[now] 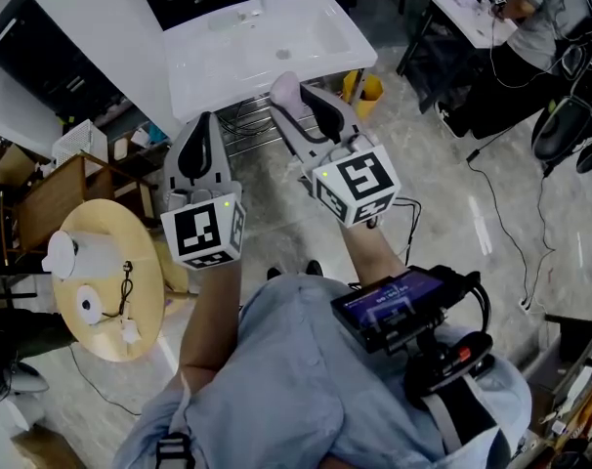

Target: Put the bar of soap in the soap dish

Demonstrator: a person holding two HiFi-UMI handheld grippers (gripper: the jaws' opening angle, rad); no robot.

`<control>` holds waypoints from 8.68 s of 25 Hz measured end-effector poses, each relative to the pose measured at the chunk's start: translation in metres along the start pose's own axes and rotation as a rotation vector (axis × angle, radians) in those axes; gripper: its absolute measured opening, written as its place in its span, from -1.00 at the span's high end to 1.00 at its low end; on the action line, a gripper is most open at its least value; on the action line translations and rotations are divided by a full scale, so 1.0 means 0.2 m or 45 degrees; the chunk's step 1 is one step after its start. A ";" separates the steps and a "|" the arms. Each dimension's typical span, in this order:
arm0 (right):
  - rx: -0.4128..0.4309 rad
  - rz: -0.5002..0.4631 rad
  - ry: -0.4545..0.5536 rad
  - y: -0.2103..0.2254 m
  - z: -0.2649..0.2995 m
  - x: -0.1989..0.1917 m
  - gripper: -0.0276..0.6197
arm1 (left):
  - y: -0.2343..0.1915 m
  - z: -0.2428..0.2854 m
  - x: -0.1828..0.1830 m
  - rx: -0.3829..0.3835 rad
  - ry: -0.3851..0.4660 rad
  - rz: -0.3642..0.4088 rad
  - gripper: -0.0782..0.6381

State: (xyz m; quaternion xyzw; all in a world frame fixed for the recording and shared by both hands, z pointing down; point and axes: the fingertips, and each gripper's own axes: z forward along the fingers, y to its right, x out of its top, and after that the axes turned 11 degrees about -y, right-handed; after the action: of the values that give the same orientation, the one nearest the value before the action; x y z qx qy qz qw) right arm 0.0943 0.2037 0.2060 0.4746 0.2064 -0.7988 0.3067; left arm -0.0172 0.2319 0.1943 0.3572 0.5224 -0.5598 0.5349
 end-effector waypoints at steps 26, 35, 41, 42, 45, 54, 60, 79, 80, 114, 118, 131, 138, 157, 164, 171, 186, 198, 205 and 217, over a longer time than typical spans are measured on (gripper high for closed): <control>0.088 0.053 0.001 0.24 0.34 -0.09 0.33 | -0.10 0.40 -0.12 0.041 -0.024 -0.012 0.76; 0.081 0.089 -0.001 0.38 0.77 -0.07 0.33 | -0.36 0.80 -0.17 0.004 -0.044 -0.029 0.76; 0.058 0.070 0.000 0.44 0.96 -0.01 0.33 | -0.48 0.98 -0.18 -0.029 -0.033 -0.042 0.76; 0.055 0.067 0.002 0.45 0.99 0.00 0.33 | -0.50 1.00 -0.17 -0.034 -0.030 -0.041 0.76; 0.046 0.071 0.011 0.47 1.06 0.03 0.33 | -0.56 1.07 -0.16 -0.052 -0.023 -0.040 0.76; 0.018 0.067 0.006 0.53 1.19 0.06 0.33 | -0.64 1.20 -0.17 -0.080 -0.020 -0.048 0.76; 0.010 0.076 0.007 0.61 1.25 0.04 0.34 | -0.64 1.31 -0.20 -0.084 -0.026 -0.043 0.76; 0.163 0.119 0.008 1.21 1.84 0.03 0.33 | -0.69 2.12 -0.25 0.030 -0.101 0.005 0.76; 0.174 0.115 0.010 1.23 1.87 0.04 0.33 | -0.70 2.15 -0.25 0.041 -0.098 0.008 0.76; 0.144 0.105 0.244 1.25 1.79 0.27 0.34 | -0.62 2.15 0.22 -0.016 0.119 0.244 0.76; 0.135 0.098 0.243 1.30 1.84 0.27 0.34 | -0.65 2.20 0.23 -0.010 0.125 0.239 0.76; 0.152 0.057 0.183 1.26 1.85 0.19 0.34 | -0.66 2.16 0.20 0.019 0.101 0.208 0.76; 0.168 0.054 0.120 1.22 1.93 0.11 0.34 | -0.74 2.17 0.18 0.039 0.083 0.160 0.76; 0.209 0.035 -0.013 1.12 2.17 -0.16 0.33 | -0.94 2.19 -0.02 0.077 0.012 0.116 0.76; 0.209 -0.007 -0.061 1.11 2.21 -0.22 0.33 | -0.96 2.19 -0.04 0.081 0.003 0.110 0.76; 0.194 -0.076 -0.119 1.09 2.26 -0.27 0.33 | -0.98 2.20 -0.06 0.081 -0.014 0.095 0.76; 0.235 -0.150 -0.077 1.05 2.33 -0.18 0.27 | -0.98 2.25 -0.06 0.082 -0.022 0.092 0.76; 0.269 -0.064 -0.020 1.04 2.22 -0.10 0.27 | -0.92 2.19 0.01 0.066 0.011 0.116 0.76; 0.275 0.034 0.133 1.08 1.94 0.11 0.47 | -0.75 2.06 0.18 0.033 0.088 0.162 0.76; 0.181 0.104 0.381 1.21 1.42 0.38 0.90 | -0.38 1.87 0.37 -0.038 0.178 0.266 0.76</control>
State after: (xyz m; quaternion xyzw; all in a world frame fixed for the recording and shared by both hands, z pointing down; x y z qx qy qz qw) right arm 0.0533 -0.1713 0.2621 0.6169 0.1734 -0.7186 0.2703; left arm -0.0446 -0.1544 0.2138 0.4396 0.5267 -0.4670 0.5578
